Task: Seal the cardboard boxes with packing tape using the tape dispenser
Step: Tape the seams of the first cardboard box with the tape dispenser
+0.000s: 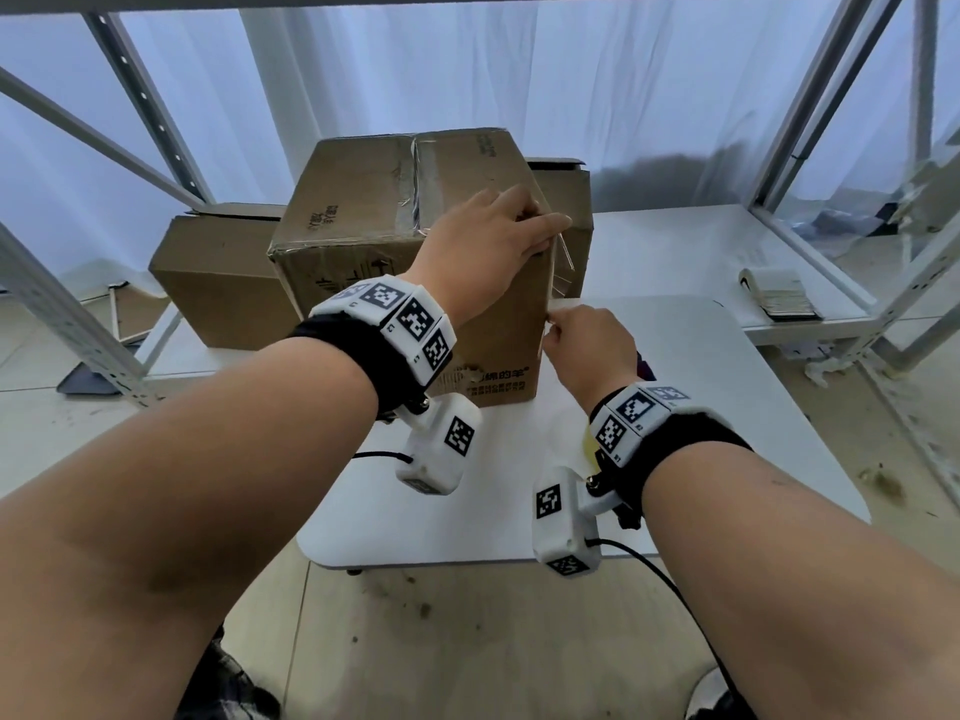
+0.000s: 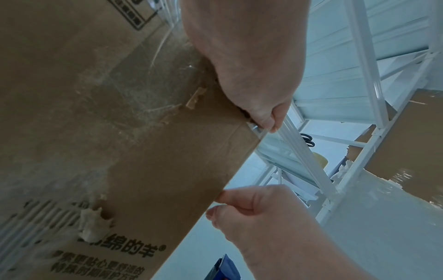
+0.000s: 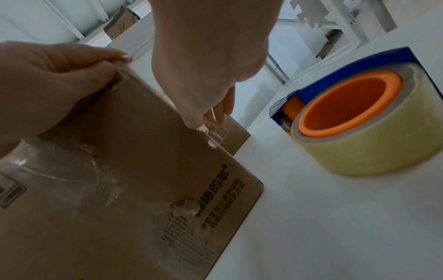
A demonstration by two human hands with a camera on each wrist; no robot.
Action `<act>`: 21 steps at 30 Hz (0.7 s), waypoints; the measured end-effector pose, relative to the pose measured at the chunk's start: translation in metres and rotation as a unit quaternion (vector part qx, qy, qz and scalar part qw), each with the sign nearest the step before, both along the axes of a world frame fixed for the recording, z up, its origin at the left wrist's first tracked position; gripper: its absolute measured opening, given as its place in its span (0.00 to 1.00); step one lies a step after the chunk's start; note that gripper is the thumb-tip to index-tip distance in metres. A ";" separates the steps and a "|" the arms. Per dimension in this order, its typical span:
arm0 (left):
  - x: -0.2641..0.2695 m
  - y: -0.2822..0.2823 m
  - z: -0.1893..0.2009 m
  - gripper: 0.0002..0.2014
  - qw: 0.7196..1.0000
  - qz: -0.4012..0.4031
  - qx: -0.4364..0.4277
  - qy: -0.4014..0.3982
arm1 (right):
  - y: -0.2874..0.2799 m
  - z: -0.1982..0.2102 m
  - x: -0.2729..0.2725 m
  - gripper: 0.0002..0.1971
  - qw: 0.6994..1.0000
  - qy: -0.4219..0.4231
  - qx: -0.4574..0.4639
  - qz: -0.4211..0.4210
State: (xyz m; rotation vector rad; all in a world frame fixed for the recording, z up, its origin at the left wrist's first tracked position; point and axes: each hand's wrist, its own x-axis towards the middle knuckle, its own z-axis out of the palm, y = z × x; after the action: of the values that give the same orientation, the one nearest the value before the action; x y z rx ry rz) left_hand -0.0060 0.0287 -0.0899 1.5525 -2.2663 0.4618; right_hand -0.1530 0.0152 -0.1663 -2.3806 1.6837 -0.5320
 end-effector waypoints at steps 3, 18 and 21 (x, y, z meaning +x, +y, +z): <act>0.001 0.001 0.002 0.18 1.000 -0.002 0.010 0.010 | 0.002 0.002 -0.003 0.13 0.999 0.035 -0.010 0.015; 0.015 0.012 0.003 0.21 0.998 0.003 0.037 0.045 | -0.004 0.045 -0.054 0.16 0.990 0.135 -0.010 0.036; 0.010 0.014 -0.002 0.20 0.997 0.016 0.034 0.061 | 0.002 0.037 -0.047 0.10 0.978 0.193 -0.074 -0.021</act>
State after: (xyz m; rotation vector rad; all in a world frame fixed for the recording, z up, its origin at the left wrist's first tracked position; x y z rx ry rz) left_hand 0.0041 0.0425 -0.0918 1.6049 -2.1886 0.2933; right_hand -0.1995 0.0167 -0.1289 -2.6976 1.9101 -0.2151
